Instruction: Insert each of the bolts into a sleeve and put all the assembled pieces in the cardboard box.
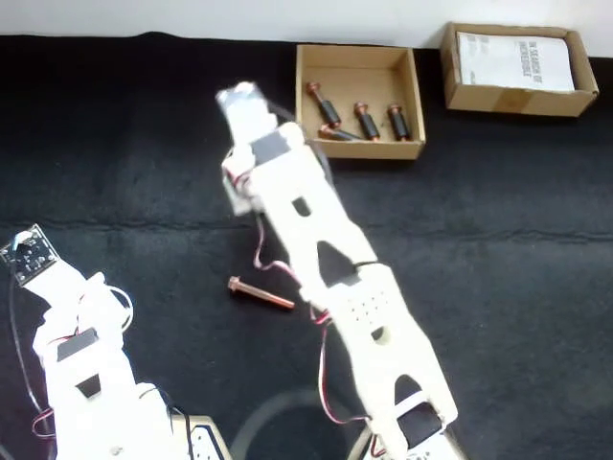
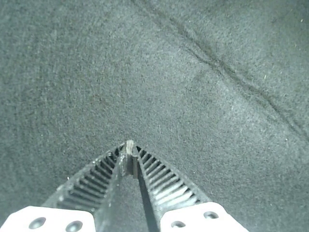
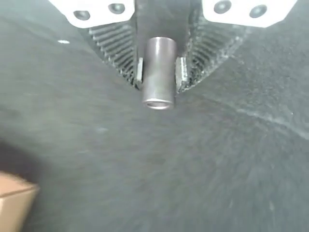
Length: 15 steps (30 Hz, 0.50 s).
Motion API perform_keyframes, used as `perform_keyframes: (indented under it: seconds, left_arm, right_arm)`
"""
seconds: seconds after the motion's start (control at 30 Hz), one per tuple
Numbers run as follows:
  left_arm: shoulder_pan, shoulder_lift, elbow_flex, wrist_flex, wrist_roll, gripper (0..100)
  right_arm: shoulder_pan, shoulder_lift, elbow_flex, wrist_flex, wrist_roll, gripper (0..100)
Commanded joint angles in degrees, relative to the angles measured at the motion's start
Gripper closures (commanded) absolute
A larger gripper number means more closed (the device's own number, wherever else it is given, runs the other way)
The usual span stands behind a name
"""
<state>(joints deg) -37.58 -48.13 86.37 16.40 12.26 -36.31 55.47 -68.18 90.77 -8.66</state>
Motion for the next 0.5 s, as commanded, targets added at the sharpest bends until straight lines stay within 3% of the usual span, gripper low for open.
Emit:
perform_keyframes:
  seconds: [0.0,0.13,0.47]
  left_arm:
    - [0.7,-0.9,-0.7,-1.0,-0.4,98]
    - [0.7,-0.9,-0.7,-1.0,-0.4,98]
    - [4.3,-0.9,-0.7,-0.6,0.0,98]
  right_arm:
    - [2.4,-7.5,-12.7,6.7,-0.1,99.1]
    - [3.3,-11.7,-16.3,10.4,-0.1,99.1]
    - [4.4,-36.4,5.2,10.3,3.4,99.1]
